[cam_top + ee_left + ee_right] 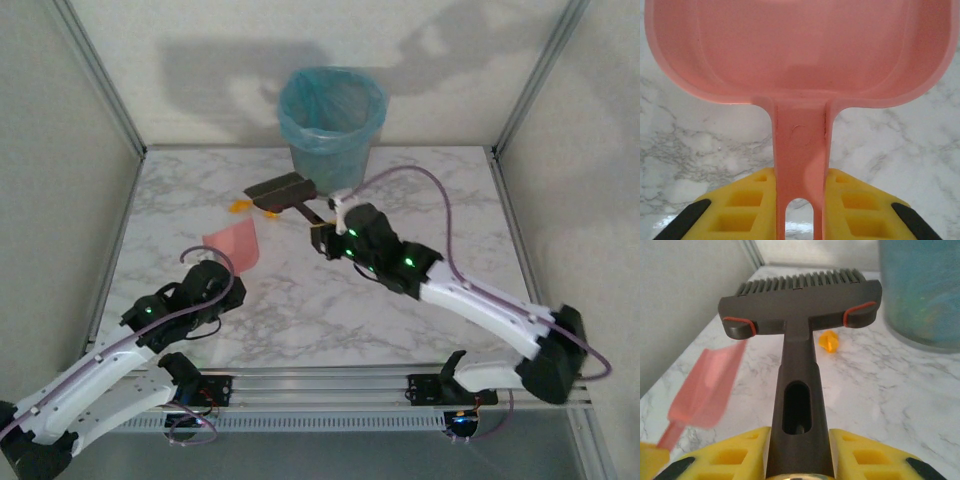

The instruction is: Sweep away the paper scraps from the table

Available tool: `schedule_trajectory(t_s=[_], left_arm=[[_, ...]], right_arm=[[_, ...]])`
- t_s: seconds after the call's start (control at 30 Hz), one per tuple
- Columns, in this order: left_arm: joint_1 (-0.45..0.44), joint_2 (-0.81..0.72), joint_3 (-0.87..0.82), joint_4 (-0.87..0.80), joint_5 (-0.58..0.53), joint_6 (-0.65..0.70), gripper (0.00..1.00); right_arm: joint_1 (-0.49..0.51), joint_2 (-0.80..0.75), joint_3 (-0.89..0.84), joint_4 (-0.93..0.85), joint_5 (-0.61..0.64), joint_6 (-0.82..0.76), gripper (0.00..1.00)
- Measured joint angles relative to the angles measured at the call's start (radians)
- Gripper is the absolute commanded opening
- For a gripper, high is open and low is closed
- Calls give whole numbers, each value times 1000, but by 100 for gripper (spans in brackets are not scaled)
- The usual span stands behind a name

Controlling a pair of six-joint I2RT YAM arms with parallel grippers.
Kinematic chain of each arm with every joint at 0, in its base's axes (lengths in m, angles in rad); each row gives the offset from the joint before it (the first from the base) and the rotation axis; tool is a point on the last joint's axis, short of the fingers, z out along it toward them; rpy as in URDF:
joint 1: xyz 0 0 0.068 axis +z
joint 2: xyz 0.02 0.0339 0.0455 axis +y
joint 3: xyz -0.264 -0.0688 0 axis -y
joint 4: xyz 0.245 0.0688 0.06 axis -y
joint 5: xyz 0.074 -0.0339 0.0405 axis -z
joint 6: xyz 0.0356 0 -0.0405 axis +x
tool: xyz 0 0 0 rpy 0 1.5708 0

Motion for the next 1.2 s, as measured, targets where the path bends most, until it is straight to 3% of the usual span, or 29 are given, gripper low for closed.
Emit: schedule_trajectory(t_s=[0.13,0.87,1.03,1.2], left_arm=[[-26,45,-14,-14,-1,-20,0],[-54,293,-77,72,48,-22,0],[-54,311,-75,72,48,-14,0],[-54,341,-57,73,48,-8,0]], right_arm=[[1,220,250,-95,-29,-15,0],[-107,994,1103,-454,-76,-150,0],[-95,988,1047,-467,-111,-149,0],[-70,856,767,-356,-106,-129,0]])
